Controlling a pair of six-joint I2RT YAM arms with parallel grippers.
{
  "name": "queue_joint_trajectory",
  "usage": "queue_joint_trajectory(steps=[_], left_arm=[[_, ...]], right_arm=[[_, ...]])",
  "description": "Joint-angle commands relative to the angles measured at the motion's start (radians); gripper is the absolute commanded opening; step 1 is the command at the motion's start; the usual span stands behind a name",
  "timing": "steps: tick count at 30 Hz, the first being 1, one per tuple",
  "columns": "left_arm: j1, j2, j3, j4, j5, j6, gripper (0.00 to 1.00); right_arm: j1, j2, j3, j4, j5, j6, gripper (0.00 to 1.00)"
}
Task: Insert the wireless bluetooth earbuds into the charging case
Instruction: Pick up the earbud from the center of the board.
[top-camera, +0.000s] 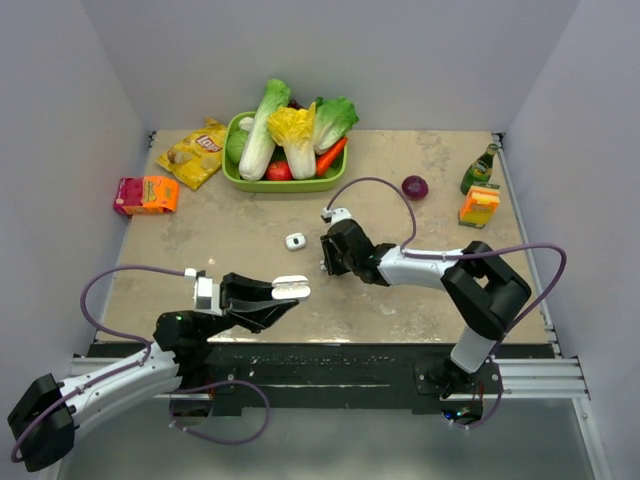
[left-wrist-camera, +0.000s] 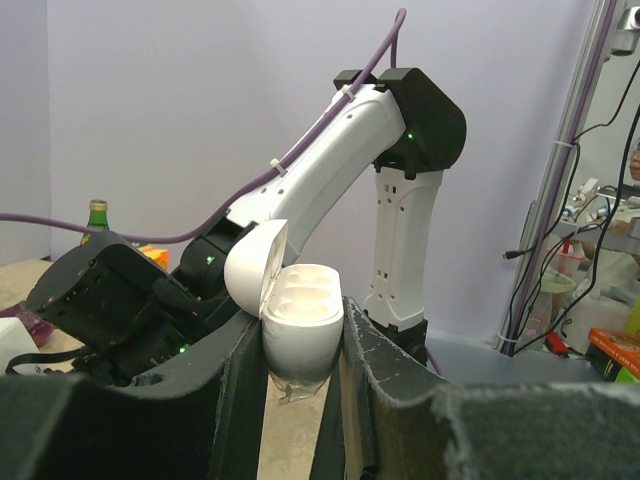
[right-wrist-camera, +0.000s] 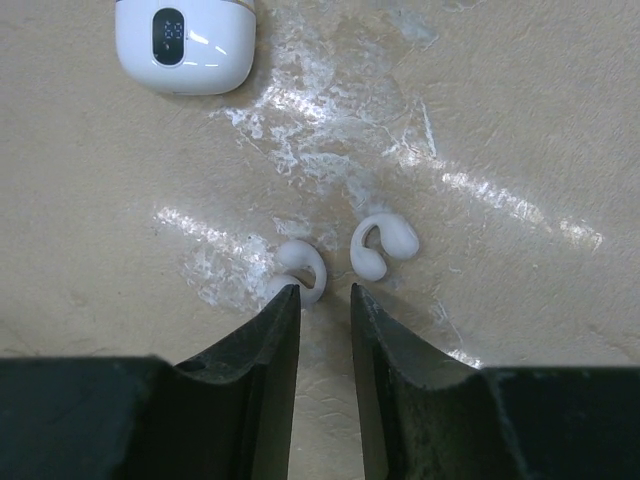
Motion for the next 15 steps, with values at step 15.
queue_joint_trajectory(steps=[15], left_arm=[[-0.008, 0.006, -0.147, 0.047, -0.004, -0.004, 0.00]], right_arm=[[-0.004, 0.055, 0.055, -0.006, -0.013, 0.000, 0.39]])
